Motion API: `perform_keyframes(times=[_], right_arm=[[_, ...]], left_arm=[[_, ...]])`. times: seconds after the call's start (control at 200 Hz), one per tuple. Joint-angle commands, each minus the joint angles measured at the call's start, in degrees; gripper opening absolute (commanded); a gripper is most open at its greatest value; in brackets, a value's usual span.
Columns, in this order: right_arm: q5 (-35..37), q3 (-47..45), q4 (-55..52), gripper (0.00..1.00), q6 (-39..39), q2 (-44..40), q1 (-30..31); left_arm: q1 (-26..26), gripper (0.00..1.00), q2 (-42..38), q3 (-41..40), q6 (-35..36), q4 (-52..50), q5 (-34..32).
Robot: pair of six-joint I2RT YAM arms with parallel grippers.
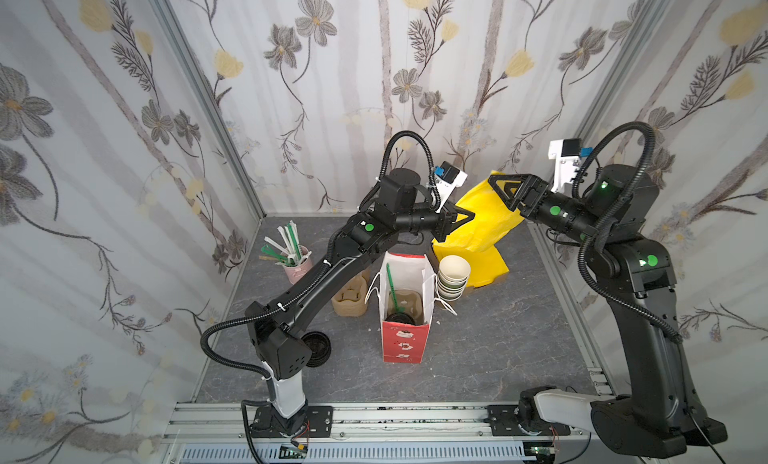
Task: Pack a coffee takeout order
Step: Fold the napkin.
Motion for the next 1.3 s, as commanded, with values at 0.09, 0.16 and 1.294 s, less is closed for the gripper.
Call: perform_keyframes(times=[0.09,0.16,1.294], right_arm=[[7.75,4.12,-13.94,0.87,-12.01,-2.5,-2.1],[9.4,3.77,-16.43,0.85,-16.86,-4.01,-1.94],[9.55,-21.86,-2.51,0.57,-69.68,-14.97,18.48]], left_arm=[[-0.06,0.0,-1.09,-0.46,-21.71,1.7,-0.42],[0.01,0.0,-1.11,-0.46,-24.85,1.75,0.44],[-0.04,0.0,-7.05,-0.49,-18.63,2.05,27.37]])
